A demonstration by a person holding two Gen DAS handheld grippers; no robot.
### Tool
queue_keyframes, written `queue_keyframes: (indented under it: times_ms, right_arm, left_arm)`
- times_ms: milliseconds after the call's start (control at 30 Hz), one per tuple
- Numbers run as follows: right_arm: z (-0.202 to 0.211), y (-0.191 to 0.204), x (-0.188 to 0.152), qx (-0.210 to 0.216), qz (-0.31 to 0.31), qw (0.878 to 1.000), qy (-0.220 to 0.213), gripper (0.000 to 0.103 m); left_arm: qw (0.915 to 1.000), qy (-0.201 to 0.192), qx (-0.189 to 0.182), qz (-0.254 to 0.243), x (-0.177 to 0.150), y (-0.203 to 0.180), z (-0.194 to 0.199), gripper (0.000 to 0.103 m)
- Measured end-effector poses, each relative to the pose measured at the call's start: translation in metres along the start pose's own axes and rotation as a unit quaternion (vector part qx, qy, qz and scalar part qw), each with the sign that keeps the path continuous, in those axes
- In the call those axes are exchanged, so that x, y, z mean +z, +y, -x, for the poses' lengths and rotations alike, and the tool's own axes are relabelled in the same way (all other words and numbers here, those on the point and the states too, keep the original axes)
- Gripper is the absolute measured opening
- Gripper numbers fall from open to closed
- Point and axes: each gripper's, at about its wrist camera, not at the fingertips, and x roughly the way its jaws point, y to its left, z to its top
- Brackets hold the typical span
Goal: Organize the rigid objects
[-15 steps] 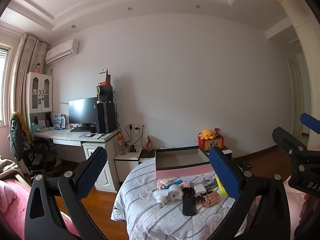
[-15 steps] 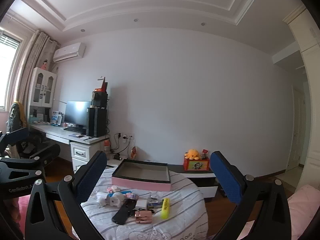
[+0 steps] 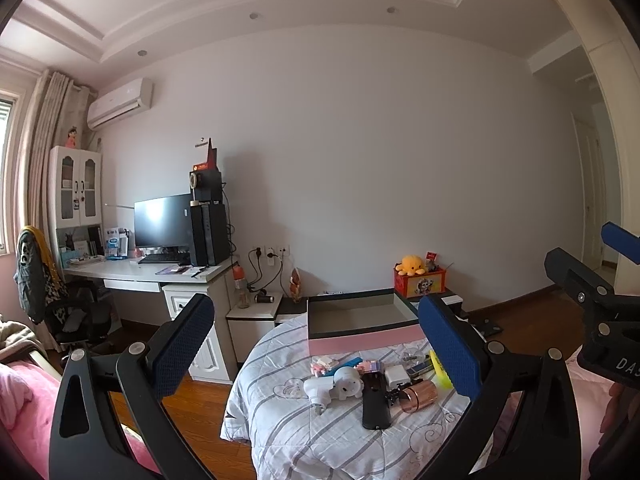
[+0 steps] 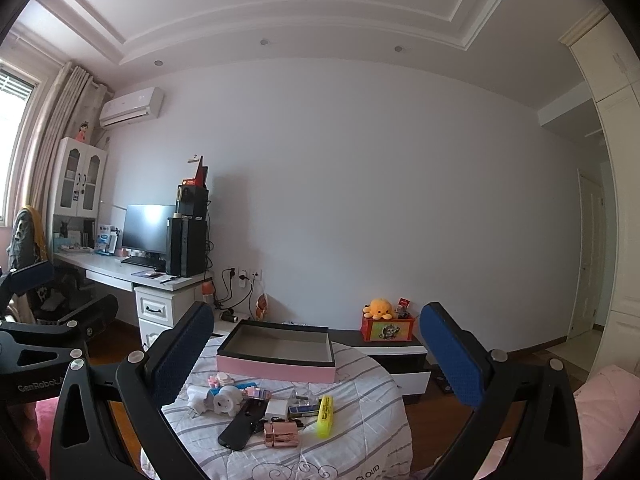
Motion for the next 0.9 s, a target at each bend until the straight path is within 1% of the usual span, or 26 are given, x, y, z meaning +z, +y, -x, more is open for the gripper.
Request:
queue_keyframes:
  times_ms: [400, 900]
  right_arm:
    - [-0.002, -0.001, -0.002, 0.000, 0.002, 1.000, 0.006, 0.103]
    - [-0.011, -0.003, -0.005, -0.002, 0.001, 1.000, 0.023, 0.103]
  left_arm:
    - [1.0000, 0.005, -0.001, -0.001, -0.002, -0.002, -0.003, 0.103]
    - [0.9996, 0.027, 0.007, -0.005, -0.010, -0.002, -0.022, 0.103]
